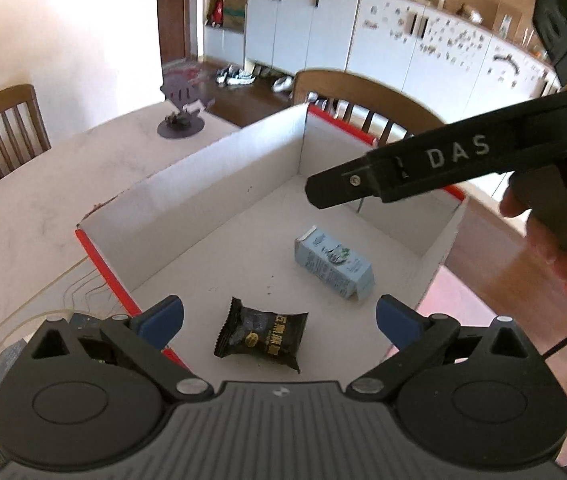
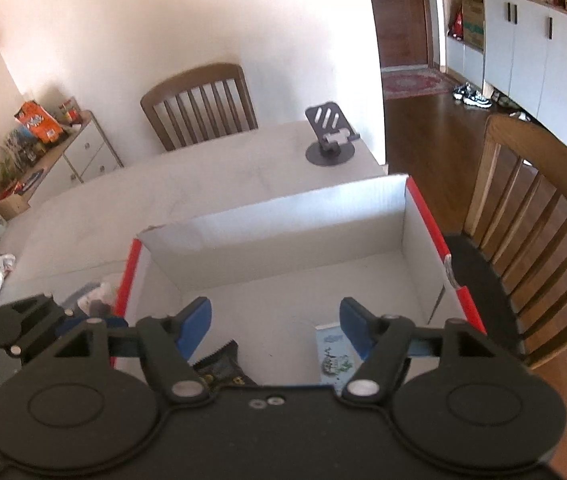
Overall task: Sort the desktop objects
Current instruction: 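Withdraw both grippers from the shoebox back over the snack pile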
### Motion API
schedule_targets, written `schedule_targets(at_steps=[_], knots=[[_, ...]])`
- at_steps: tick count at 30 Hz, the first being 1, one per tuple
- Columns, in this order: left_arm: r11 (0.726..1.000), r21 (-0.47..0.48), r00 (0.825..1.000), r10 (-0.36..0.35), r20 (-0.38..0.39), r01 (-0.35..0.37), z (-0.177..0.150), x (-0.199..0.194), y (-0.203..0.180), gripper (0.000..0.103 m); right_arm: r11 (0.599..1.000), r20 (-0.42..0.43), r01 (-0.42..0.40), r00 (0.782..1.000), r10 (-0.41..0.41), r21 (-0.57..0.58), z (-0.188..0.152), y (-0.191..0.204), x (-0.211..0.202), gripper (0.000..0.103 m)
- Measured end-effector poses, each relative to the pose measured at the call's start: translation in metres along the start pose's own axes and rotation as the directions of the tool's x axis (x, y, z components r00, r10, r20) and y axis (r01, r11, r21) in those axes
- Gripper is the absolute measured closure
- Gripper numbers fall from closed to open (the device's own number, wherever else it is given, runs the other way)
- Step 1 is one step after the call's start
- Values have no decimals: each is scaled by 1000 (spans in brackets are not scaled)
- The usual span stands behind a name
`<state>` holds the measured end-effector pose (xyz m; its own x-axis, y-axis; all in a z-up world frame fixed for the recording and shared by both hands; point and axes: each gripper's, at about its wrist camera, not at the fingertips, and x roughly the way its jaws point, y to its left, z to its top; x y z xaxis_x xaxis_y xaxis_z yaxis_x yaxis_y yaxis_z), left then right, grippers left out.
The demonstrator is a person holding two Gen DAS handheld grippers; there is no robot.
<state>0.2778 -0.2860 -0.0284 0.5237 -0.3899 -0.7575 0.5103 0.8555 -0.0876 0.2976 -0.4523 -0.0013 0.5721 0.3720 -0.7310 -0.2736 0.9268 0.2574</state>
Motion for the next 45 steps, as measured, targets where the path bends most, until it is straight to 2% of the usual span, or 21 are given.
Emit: schedule_targets(at_steps=[11,13,17,20,25,27,30,35,41,45], knots=[[998,-36,995,-58,82,61,-22,-46,23,0,999,97,41,994,-42,21,-8,37,-23,28],[998,-28,994,-51,100,55,-28,-54,28,0,998,125,54,990,-58,29,-12,44,-27,26],[999,-29,992,-41,122,45,-40,-71,41,0,998,146,28,989,-35,51,-20,56,-30,23],[998,-42,990,-32,135,38,-50,-84,51,0,997,165,60,984,-66,42,-27,73,-32,21],[997,-60,987,-36,156,46,-67,-108,70,0,994,190,69,978,-83,80,-39,94,-33,20],[998,-55,985,-22,170,31,-74,-117,77,0,991,205,71,974,-94,117,-45,102,-34,20],[998,-62,983,3,182,8,-85,-131,88,0,989,206,31,977,-61,143,-51,114,-33,20],[995,-95,978,47,202,-28,-104,-152,111,0,996,237,69,968,-79,50,-59,150,-31,20],[989,-133,969,92,230,-62,-126,-178,137,0,996,207,89,975,-81,-29,-65,191,-21,20],[981,-169,959,134,249,-93,-142,-193,152,0,996,192,75,979,-64,-50,-70,213,-14,20]])
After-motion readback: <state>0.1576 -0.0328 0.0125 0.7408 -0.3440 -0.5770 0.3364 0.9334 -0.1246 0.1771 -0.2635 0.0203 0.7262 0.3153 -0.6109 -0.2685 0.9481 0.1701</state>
